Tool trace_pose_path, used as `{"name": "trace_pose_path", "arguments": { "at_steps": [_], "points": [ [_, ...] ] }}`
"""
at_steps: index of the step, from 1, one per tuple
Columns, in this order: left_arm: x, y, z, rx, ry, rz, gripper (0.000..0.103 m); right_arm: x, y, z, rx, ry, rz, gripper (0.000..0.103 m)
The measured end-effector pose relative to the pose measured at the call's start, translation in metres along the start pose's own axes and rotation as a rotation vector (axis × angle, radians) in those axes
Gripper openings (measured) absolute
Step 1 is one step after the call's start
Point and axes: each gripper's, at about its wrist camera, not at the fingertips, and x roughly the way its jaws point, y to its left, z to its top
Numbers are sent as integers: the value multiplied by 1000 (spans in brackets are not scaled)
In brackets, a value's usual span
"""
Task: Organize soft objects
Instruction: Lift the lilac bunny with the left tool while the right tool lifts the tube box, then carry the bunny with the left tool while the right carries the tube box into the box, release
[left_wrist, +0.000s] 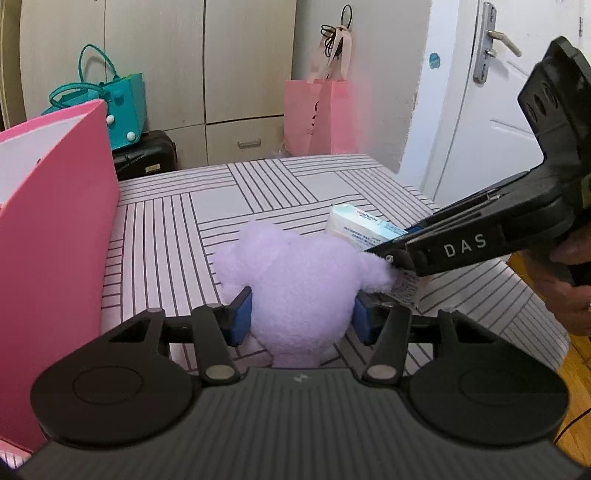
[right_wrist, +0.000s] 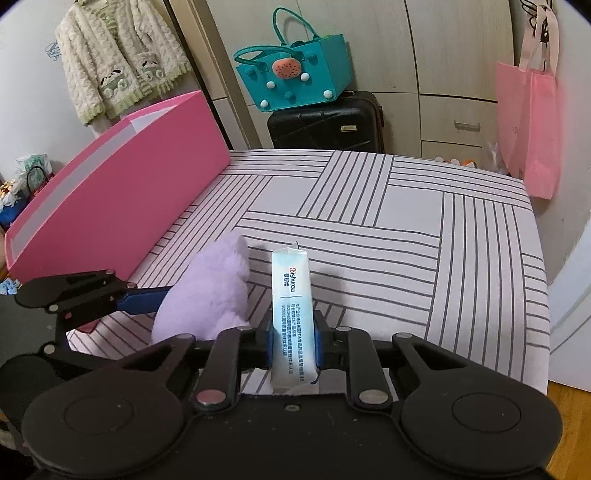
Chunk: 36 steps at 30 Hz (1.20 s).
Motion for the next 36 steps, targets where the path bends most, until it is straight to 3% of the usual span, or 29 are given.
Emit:
{"name": "trace_pose_path", "arguments": {
  "at_steps": [7,19,25,36],
  "points": [
    [-25,-1,4,17,-33,-20,52,-20,3,-1,16,-17,6,23],
    [-93,17,-5,18,101,-123,52,-62,32,-24,6,63,32,23],
    [-132,27,-21,5,130,-138,52,-68,64,-40,-9,121,129,23],
    [-204,56,-32,-66,275,-203,53,-81,134,-39,-41,167,350,23]
  ]
}}
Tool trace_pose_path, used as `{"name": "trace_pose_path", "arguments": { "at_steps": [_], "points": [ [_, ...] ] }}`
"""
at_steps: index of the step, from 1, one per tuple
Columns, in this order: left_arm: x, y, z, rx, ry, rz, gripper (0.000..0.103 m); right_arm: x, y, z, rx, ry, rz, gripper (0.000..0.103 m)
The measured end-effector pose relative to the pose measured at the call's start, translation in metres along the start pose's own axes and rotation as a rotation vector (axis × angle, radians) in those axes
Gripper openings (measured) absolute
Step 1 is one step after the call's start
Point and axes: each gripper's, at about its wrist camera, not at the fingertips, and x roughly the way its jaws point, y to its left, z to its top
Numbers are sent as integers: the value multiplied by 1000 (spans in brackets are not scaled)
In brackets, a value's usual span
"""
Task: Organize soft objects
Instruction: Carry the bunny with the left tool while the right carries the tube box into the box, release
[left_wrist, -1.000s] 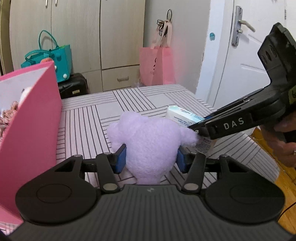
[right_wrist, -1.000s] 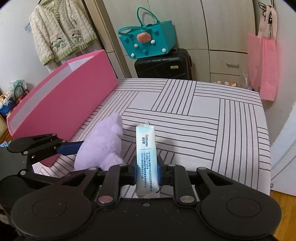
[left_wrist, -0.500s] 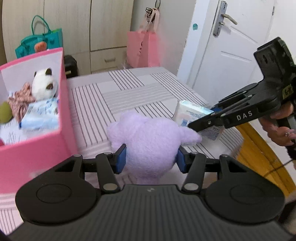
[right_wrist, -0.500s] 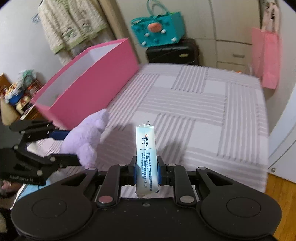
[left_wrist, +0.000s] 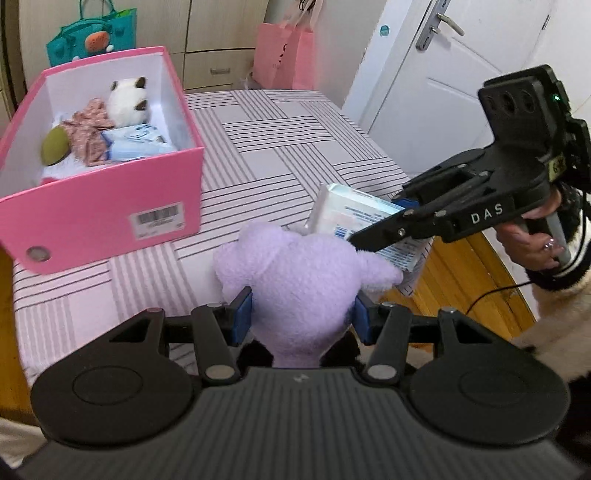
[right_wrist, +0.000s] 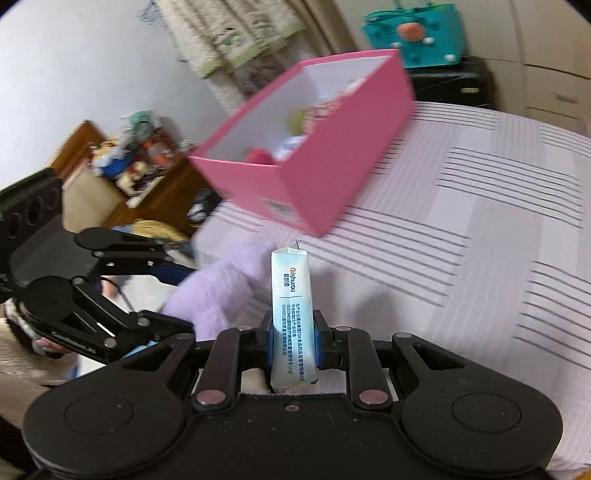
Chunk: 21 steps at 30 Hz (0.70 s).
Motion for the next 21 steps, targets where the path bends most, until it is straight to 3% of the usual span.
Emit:
{"name": "trace_pose_path", "arguments": {
  "at_steps": [5,11,16,21],
  "points": [
    [-33,16,4,-17,-65,27,53,9,25,21,-14,-16,59,23],
    [-61,41,26,-7,-203,111,53,9,49,67,-85,-114,61,23],
    [-67,70,62,-33,-299,139,54,21,63,109,-136,-223,-4,23],
    [-40,103,91,-76,-336,226,54,40,58,145,-152,-295,-129,23]
  ]
}}
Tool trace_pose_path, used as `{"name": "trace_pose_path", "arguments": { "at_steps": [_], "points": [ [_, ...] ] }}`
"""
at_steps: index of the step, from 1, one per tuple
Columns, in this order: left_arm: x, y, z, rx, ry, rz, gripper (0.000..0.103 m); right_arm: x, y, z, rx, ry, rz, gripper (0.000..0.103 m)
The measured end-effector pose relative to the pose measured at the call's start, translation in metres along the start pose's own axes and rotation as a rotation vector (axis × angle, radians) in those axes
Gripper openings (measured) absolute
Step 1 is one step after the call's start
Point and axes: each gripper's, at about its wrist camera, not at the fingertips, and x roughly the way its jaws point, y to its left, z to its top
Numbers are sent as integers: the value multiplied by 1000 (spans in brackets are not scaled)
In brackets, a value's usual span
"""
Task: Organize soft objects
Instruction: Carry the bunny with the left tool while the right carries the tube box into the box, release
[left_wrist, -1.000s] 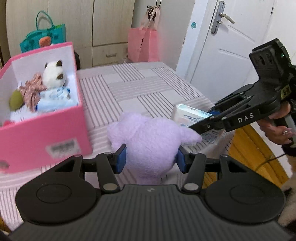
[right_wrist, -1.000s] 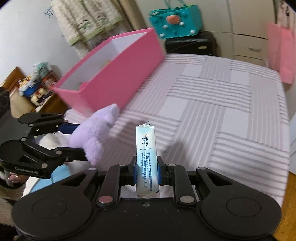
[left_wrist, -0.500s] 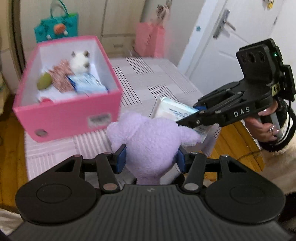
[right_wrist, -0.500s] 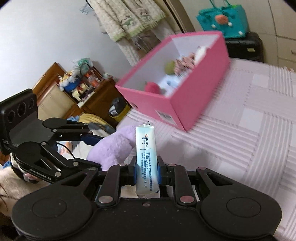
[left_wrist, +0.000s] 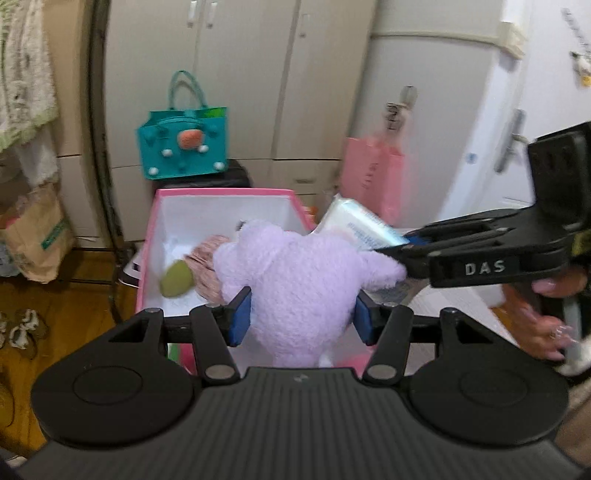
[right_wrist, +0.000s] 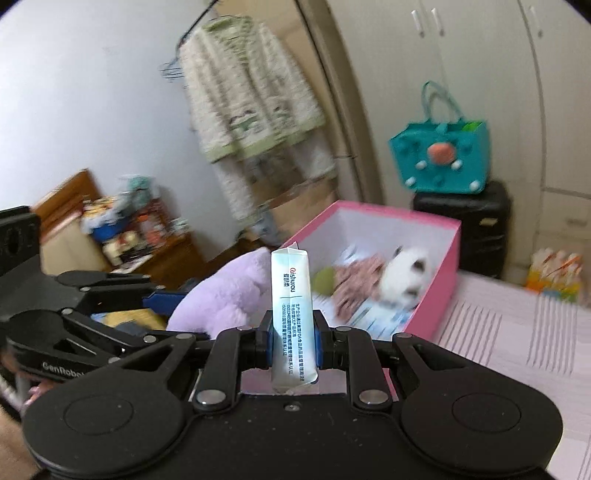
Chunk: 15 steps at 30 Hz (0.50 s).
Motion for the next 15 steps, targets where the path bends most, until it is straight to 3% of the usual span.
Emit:
{"name": "trace_pose_path", "arguments": {
  "at_steps": [7,10,15],
  "points": [
    [57,15,4,10,39,158,62,47,-15,24,-20,-12,-117,26],
    [65,19,5,-2,51,175,65,56,-19,28,-35,-26,-138,47],
    [49,14,6,4,24,134,72,47,-24,24,-24,-7,-146,60]
  ]
}}
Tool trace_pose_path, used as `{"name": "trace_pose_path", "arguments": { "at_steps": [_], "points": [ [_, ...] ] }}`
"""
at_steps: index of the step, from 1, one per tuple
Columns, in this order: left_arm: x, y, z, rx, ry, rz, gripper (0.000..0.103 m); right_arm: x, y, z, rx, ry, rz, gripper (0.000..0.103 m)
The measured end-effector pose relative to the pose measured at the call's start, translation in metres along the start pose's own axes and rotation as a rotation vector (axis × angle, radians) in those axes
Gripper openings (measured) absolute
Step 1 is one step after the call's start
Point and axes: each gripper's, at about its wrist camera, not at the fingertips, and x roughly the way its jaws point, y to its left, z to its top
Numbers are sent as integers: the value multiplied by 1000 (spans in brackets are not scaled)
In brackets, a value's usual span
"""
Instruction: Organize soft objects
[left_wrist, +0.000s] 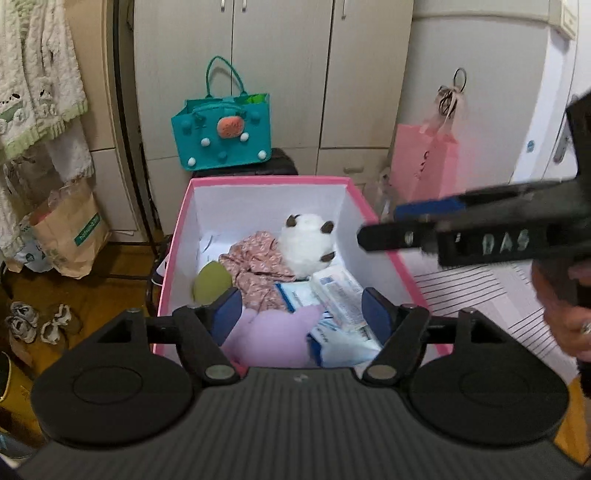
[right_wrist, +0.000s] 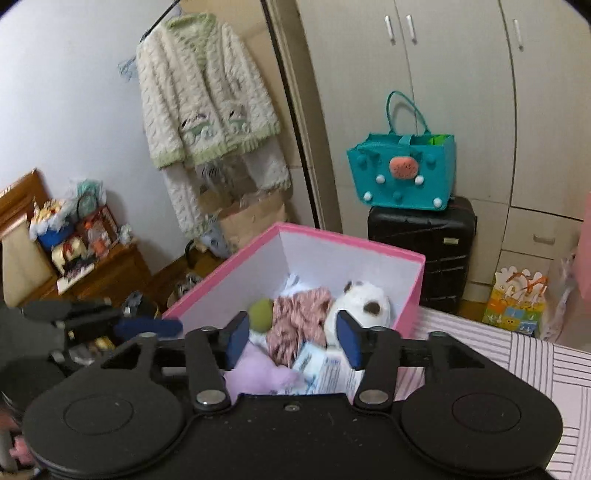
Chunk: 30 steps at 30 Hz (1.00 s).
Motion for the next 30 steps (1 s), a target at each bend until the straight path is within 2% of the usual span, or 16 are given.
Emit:
{"name": "trace_pose_path", "arguments": {
  "at_steps": [3,10,13,16,20,27,30],
  "points": [
    [-17,-8,0,36,-23,0,75,-8,7,-7,-50,29,-39,65],
    [-54,-23,-7,40,-36,-22,80,-45,18,-23,-121,49,-77,75],
    [-68,-32,-11,41,-47,-30,85,-63,20,-30,-122,49,-72,94],
    [-82,-42,-16,60,-73,-32,95,-81,22,-35,-91,30,-89,99],
    [-97,-50,-24,56,-95,-36,101,-103,27,-44,-91,38,-126,99],
    [-115,-67,-42,59,-163,26,103,-152,40,-69,-153,-108,-254,99],
    [-119,-76,-52,60,-204,39,103,-167,42,-81,-125,-155,-283,99]
  ]
}}
